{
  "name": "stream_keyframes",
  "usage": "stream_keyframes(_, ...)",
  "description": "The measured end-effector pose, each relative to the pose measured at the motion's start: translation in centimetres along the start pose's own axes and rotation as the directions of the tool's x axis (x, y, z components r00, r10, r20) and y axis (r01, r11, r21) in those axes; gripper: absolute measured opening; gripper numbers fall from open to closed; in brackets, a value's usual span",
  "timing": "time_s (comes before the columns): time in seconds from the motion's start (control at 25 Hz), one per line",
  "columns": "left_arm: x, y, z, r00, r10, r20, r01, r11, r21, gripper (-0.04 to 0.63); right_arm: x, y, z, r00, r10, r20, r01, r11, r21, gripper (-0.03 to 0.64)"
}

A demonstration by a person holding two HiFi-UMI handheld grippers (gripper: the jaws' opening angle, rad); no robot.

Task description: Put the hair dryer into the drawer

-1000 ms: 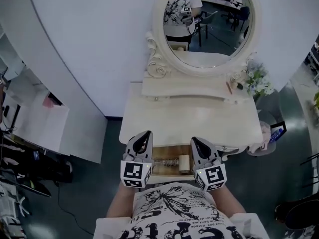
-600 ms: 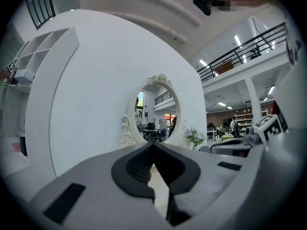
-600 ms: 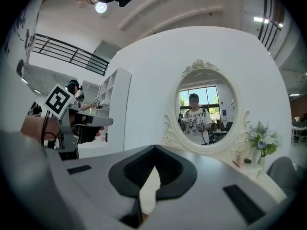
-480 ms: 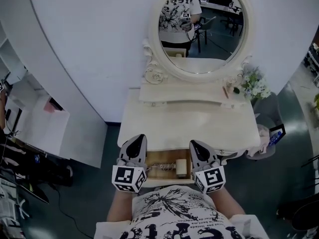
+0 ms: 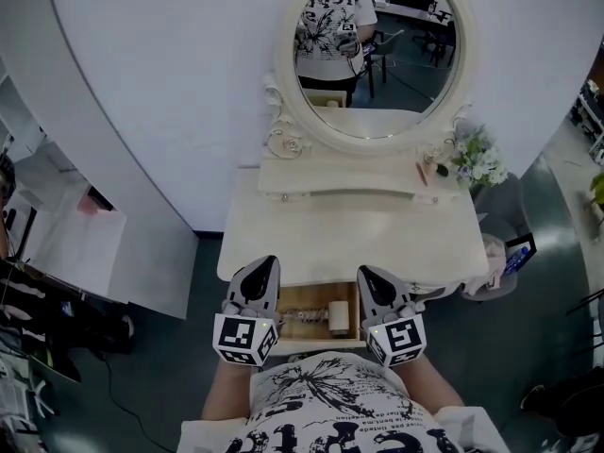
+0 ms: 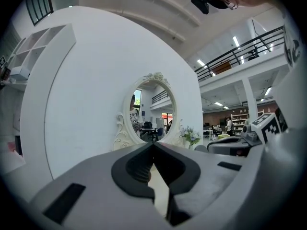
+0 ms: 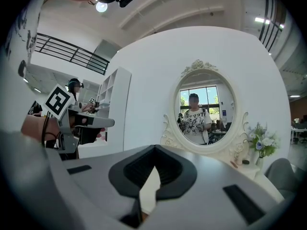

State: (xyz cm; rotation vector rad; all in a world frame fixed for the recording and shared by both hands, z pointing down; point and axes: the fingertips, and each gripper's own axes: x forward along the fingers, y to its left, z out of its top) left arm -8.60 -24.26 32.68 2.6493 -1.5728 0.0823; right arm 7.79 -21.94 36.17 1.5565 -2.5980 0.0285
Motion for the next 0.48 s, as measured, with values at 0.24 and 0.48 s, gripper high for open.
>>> stream_keyframes(0.24, 0.1, -0.11, -0.35, 1.0, -0.007, -0.009, 0.007, 1.0, -0.009, 0.02, -0.06, -0.04, -0.1, 1.0, -0.005, -0.007, 0.005, 1.0, 0.0, 0.017)
stream_keyframes(0.48, 0.06, 0.03, -0.72, 1.0, -0.007, -0.014, 0.007, 1.0, -0.022, 0.02, -0.01, 0.12, -0.28, 1.0, -0.005, -0.01, 0.005, 1.0, 0.005, 0.017)
